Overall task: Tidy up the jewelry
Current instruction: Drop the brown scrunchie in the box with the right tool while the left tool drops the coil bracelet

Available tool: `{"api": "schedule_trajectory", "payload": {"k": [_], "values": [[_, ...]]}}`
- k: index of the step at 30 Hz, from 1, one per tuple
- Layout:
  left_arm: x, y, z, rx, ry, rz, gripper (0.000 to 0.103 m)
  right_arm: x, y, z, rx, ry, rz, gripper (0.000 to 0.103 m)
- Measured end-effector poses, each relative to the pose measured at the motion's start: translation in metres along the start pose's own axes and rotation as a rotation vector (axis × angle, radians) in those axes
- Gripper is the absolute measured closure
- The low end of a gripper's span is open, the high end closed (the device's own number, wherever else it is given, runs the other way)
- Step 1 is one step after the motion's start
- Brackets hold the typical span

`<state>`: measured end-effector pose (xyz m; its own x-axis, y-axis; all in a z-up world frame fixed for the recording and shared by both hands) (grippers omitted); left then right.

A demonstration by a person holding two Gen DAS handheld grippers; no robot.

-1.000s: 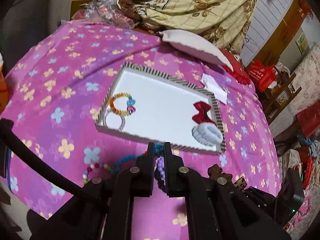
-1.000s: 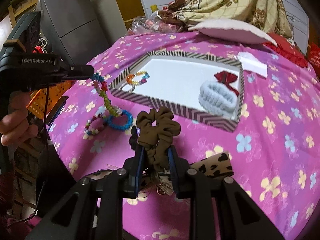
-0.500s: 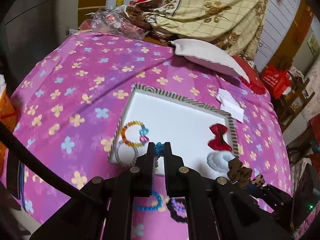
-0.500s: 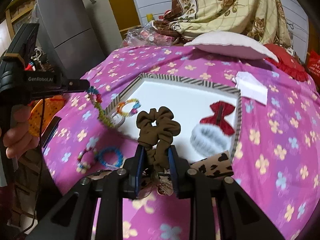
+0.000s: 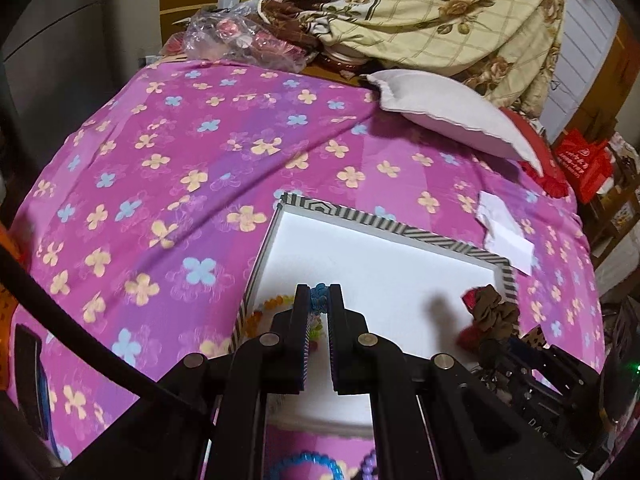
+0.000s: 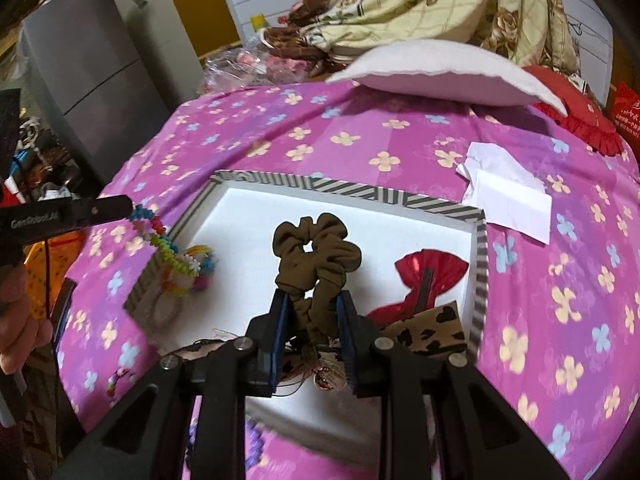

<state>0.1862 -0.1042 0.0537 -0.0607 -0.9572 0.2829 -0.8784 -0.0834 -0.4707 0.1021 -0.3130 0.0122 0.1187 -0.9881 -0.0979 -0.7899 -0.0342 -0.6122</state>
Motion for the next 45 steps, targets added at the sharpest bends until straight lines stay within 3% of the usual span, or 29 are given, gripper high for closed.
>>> {"api": "schedule_trajectory", "payload": {"k": [17, 29, 34, 42, 45], "values": [[0.001, -0.017, 0.058, -0.005, -0.095, 0.027, 0.077, 0.038, -0.029, 0.058, -0.065, 0.046, 0.043, 0.079], [-0.004, -0.017, 0.085, -0.026, -0.133, 0.032, 0.077, 0.058, -0.021, 0.085, -0.114, 0.058, 0.092, 0.077], [-0.007, -0.015, 0.091, -0.032, -0.140, 0.028, 0.077, 0.062, -0.019, 0.086, -0.103, 0.043, 0.106, 0.072], [-0.014, -0.013, 0.090, -0.028, -0.127, 0.001, 0.077, 0.057, -0.023, 0.063, -0.036, 0.040, 0.115, 0.056], [-0.017, -0.010, 0.086, -0.039, -0.103, -0.014, 0.063, 0.054, -0.023, 0.054, -0.017, 0.043, 0.109, 0.052]]}}
Point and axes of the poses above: each gripper's, at about its wrist camera, not at the fingertips, and z roughly the way its jaws point, x to its right, y to its underside, the point moved 1 cm from there along z, roughly the way its jaws point, and after that the axes turned 12 degrees about -z, right-handed, at the moved point
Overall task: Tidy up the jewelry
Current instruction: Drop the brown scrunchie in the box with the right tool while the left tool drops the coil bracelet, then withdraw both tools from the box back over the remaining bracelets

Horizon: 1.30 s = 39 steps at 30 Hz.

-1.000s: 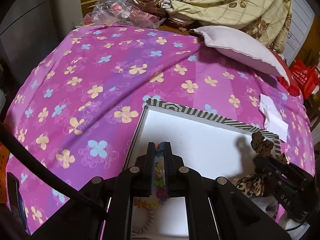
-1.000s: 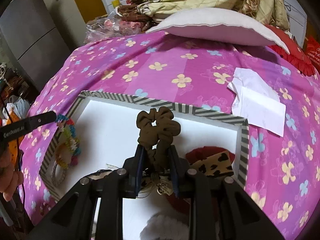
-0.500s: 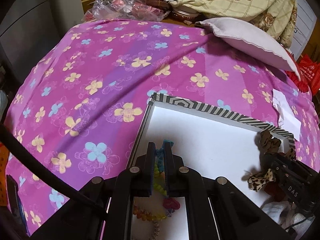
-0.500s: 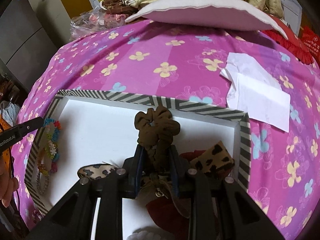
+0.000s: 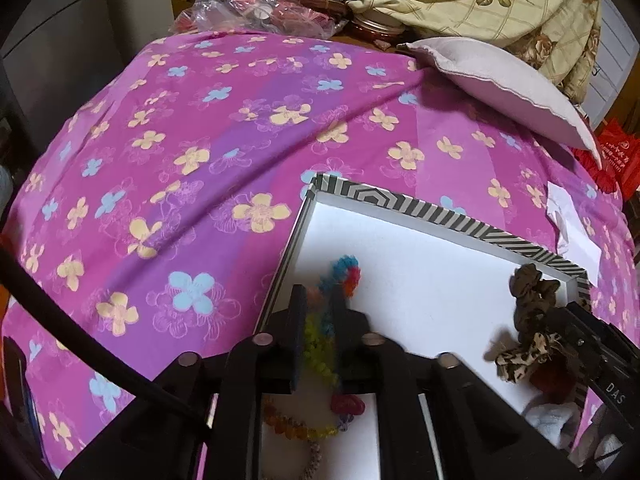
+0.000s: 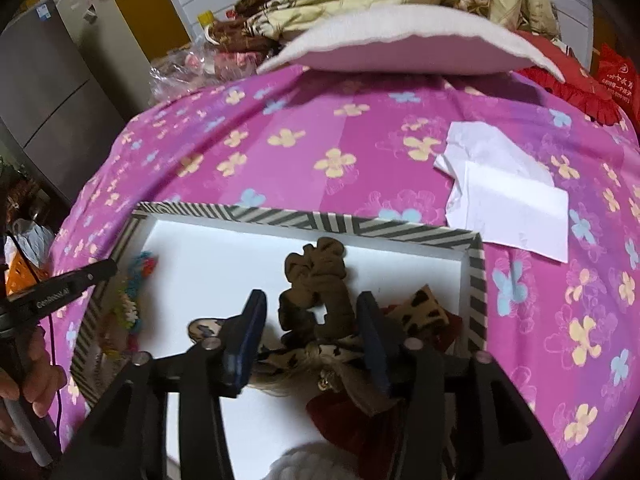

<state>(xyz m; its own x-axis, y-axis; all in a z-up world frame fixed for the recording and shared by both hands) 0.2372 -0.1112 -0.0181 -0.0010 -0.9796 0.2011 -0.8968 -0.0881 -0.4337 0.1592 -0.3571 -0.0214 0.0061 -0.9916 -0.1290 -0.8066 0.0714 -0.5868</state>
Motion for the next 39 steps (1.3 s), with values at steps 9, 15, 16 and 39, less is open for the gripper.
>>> {"api": "schedule_trajectory", "payload": {"k": [9, 15, 16, 39], "values": [[-0.016, 0.011, -0.027, 0.004, 0.038, -0.018, 0.057, -0.013, 0.012, -0.034, 0.030, -0.005, -0.023, 0.049], [-0.032, 0.031, -0.056, 0.033, 0.015, -0.021, 0.057, -0.031, 0.030, -0.059, 0.051, -0.021, -0.041, 0.047], [-0.034, 0.034, -0.059, 0.037, 0.008, -0.022, 0.057, -0.036, 0.035, -0.064, 0.050, -0.022, -0.049, 0.047], [-0.051, 0.153, -0.140, 0.147, -0.033, 0.011, 0.057, -0.085, 0.141, -0.129, 0.059, -0.054, -0.077, 0.043]]}}
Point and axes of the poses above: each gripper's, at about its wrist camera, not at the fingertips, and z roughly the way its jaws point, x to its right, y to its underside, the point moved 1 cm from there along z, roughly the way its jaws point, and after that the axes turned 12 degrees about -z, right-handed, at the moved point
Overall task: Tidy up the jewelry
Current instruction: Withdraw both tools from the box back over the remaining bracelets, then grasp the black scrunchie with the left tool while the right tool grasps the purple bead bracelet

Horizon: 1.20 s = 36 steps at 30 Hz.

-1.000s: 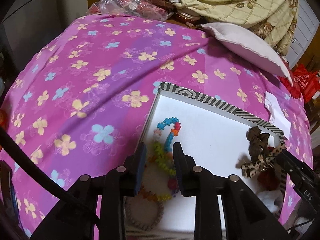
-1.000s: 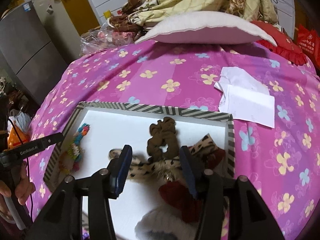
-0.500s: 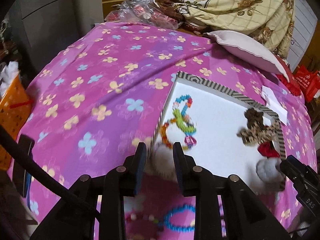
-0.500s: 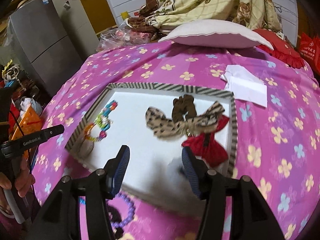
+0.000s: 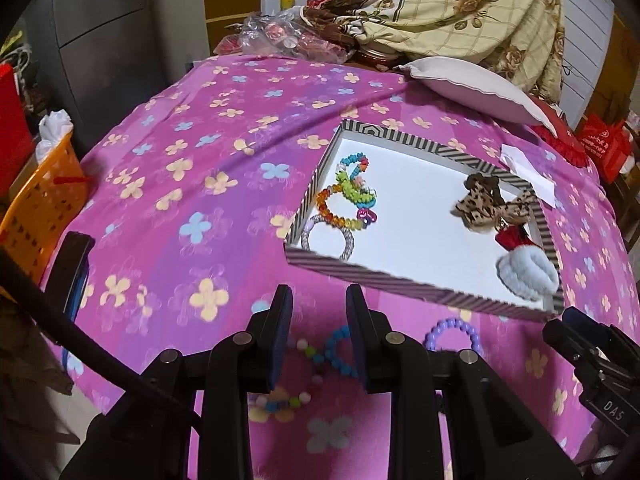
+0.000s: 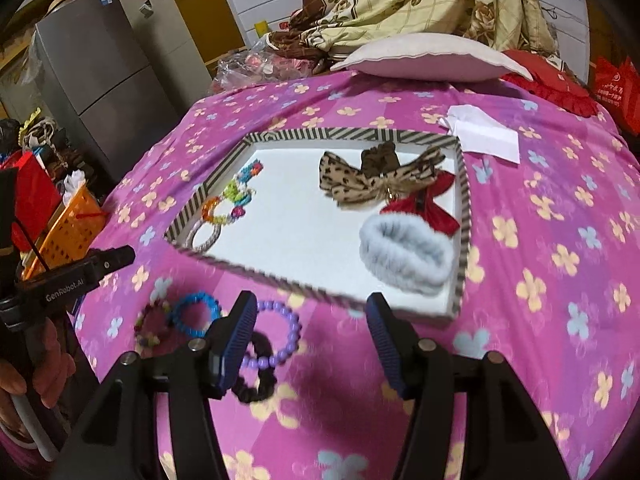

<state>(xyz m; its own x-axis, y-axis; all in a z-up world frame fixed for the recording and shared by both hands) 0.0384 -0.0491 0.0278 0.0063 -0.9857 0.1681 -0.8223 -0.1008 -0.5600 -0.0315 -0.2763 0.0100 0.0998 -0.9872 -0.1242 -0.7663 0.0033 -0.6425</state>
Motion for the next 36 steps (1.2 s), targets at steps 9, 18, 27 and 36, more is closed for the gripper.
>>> {"api": "schedule_trajectory", "payload": {"k": [9, 18, 27, 36], "values": [[-0.004, 0.025, -0.012, 0.010, -0.007, 0.007, 0.057, -0.015, 0.027, -0.003, -0.035, -0.019, -0.012, 0.042], [-0.028, 0.035, -0.015, -0.021, -0.006, -0.046, 0.057, -0.026, 0.045, -0.003, -0.064, -0.021, -0.040, 0.042], [-0.044, 0.039, -0.003, -0.075, -0.006, -0.102, 0.057, -0.026, 0.044, 0.021, -0.090, 0.004, -0.041, 0.042], [-0.052, 0.039, 0.004, -0.098, -0.016, -0.127, 0.057, -0.027, 0.024, 0.065, -0.126, 0.105, -0.068, 0.042]]}}
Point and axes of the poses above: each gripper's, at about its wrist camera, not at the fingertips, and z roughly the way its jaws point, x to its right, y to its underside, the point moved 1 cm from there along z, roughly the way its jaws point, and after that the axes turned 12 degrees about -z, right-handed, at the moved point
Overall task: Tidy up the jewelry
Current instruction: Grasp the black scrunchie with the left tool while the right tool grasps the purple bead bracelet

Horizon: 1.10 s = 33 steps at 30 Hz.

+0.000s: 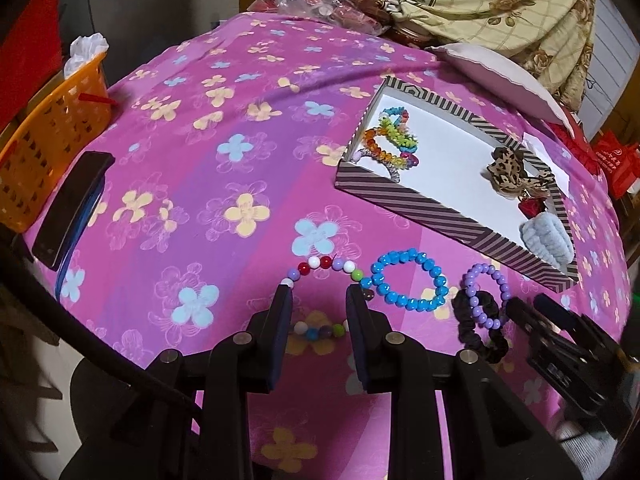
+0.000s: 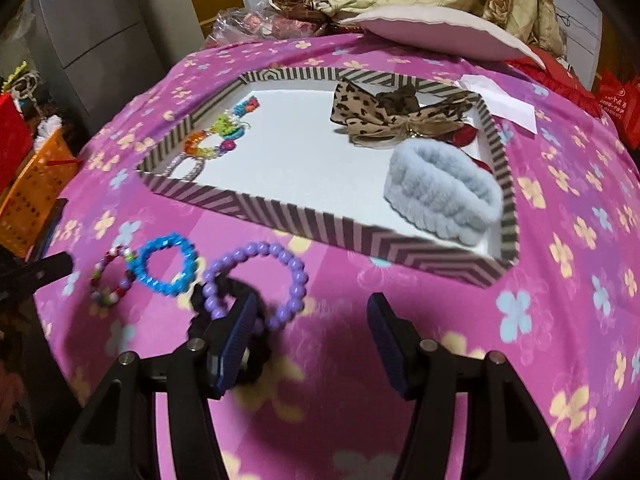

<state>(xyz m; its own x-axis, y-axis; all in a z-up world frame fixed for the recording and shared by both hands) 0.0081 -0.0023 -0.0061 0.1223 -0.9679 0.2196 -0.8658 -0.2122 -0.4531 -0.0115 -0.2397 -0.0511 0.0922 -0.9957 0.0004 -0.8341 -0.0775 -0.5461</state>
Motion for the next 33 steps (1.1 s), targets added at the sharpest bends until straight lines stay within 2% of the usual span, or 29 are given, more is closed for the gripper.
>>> {"api": "schedule_trajectory", "payload": {"k": [5, 13, 21, 26, 32, 33], "values": [[0.001, 0.002, 0.001, -0.007, 0.000, 0.008, 0.057, 0.003, 0.003, 0.007, -0.015, 0.093, -0.029, 0.043], [0.023, 0.013, -0.001, -0.035, 0.051, 0.050, 0.057, 0.038, 0.032, -0.015, -0.046, 0.194, -0.031, 0.043], [0.064, 0.035, 0.012, -0.108, 0.096, 0.108, 0.057, 0.062, 0.059, -0.031, -0.062, 0.162, 0.007, 0.042], [0.082, 0.041, 0.029, -0.155, 0.103, 0.084, 0.055, 0.063, 0.064, -0.035, -0.020, 0.101, 0.024, 0.042], [0.099, 0.047, 0.047, -0.168, 0.058, 0.093, 0.051, 0.059, 0.062, -0.032, -0.001, 0.093, -0.013, 0.042], [0.100, 0.048, 0.051, -0.174, 0.048, 0.091, 0.051, 0.058, 0.061, -0.032, 0.001, 0.092, -0.023, 0.045]]}}
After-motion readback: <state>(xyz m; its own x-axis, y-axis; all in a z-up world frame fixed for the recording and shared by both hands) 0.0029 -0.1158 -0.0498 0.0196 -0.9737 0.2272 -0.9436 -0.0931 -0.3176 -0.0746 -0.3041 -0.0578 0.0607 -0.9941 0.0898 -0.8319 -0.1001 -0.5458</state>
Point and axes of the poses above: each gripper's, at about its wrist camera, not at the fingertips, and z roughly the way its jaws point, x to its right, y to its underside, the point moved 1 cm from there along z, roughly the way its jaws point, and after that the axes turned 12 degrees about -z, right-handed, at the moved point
